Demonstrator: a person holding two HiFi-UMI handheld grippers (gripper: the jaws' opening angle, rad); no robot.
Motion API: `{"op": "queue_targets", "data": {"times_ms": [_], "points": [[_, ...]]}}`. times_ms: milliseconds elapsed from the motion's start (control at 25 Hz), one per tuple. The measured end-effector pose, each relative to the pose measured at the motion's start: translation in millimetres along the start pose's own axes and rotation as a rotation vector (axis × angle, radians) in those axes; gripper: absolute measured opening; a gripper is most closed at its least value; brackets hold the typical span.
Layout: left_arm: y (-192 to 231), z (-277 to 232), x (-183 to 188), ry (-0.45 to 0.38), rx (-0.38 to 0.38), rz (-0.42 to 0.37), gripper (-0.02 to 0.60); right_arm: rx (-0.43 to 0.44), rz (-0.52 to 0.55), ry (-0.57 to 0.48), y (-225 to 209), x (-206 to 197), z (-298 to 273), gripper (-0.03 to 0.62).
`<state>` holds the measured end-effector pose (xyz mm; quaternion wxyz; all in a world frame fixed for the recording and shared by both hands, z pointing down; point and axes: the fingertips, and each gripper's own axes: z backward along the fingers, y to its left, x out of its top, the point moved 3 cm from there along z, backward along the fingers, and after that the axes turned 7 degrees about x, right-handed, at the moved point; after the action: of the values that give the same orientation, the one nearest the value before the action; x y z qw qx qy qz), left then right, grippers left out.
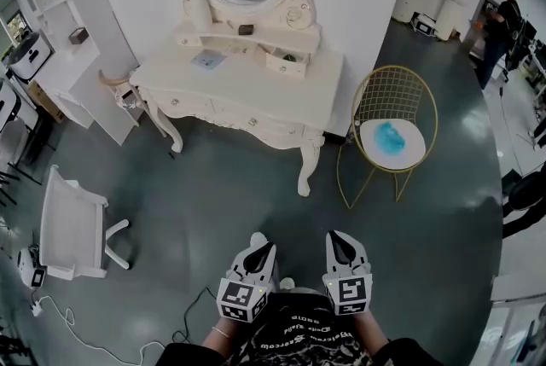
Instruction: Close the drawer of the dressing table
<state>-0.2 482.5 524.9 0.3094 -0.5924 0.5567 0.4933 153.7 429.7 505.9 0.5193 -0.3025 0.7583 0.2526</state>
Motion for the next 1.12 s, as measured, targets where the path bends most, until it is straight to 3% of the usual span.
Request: {"op": "queue_targets", "data": {"times_ms": [680,1120], "points": [[73,-80,40,0.002,0.012,0.002,0.021,0.016,-0.003,0.01,-29,29,-96,0.011],[110,-137,70,0.026,-0.06,-0.026,0.021,-0.045,-0.036,0.031,-52,47,-149,0.011]]}}
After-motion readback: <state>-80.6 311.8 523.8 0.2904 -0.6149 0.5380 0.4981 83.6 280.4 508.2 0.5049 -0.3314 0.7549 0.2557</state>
